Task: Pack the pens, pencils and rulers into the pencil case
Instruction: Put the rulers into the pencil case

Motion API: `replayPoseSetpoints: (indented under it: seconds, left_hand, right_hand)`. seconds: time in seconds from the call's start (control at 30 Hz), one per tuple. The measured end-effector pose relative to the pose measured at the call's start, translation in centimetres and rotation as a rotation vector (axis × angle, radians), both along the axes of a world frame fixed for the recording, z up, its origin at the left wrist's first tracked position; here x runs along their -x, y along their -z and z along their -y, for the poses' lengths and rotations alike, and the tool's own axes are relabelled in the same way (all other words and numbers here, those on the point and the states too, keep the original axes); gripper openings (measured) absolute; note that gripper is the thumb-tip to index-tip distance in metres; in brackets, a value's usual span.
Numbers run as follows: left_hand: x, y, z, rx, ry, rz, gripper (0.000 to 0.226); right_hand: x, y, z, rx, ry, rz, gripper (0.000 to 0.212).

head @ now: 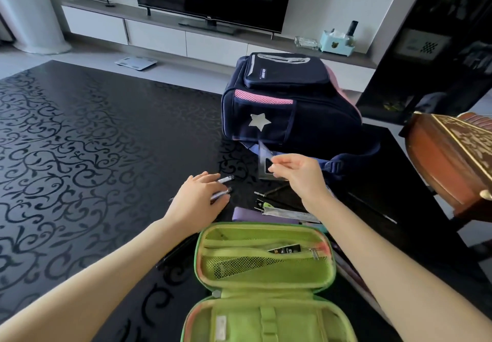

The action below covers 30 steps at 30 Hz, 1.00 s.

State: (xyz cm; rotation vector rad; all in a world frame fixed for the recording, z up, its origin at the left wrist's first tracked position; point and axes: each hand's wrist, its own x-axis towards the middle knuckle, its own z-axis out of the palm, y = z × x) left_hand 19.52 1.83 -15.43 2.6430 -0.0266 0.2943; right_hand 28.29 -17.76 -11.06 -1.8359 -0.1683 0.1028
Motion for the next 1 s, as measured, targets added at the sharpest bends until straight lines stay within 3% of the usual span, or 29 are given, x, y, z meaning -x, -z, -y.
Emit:
replayPoseSetpoints:
  seconds: [0.07,0.13,0.23,0.43,0.57,0.67,0.73,0.8,0.87,1.0]
  left_hand:
    - [2.1,-1.2,1.0,-0.02,0.129,0.113,0.023]
    - [5.2,-2.0,2.2,-0.063,0.299,0.114,0.026]
    - [10.2,-2.4,4.3,-0.132,0.48,-0.091,0.026]
    - [14.9,-2.3,7.0,-0.485,0.475,-0.294,0.063]
    - [15.5,-2.9,8.2,-0.656,0.527,-0.411,0.065]
    - [15.7,-3.2,9.2,-0.763,0.574,-0.446,0.054]
    - [15.4,-3.6,9.0,-0.609,0.542,-0.413,0.033]
    - [14.8,-3.9,8.1,-0.337,0.452,-0.383,0.014]
    - [14.1,-4.5,7.1,-0.162,0.401,-0.374,0.026]
    - [12.7,-4.3,6.6,-0.034,0.301,-0.437,0.036]
  right_hand:
    - [1.7,-1.3,1.8,0.003,0.009,-0.016,0.013]
    - [4.2,-2.5,3.9,0.017,-0.001,-0.063,0.013]
    - [8.5,-3.6,6.8,0.064,-0.06,-0.142,0.014]
    - [15.9,-3.0,10.2,0.18,-0.151,-0.158,0.016]
    - [19.4,-2.5,11.5,0.254,-0.129,-0.07,0.019]
    - [21.0,-1.9,12.5,0.29,-0.138,-0.002,0.026]
    - [22.0,-1.5,12.6,0.342,-0.14,0.109,0.021]
    - [22.8,-1.2,12.3,0.419,-0.132,0.381,0.013]
    - [23.1,-0.4,11.8,0.467,-0.177,0.68,0.013]
    - [23.0,1.1,10.7,0.497,-0.204,1.016,0.024]
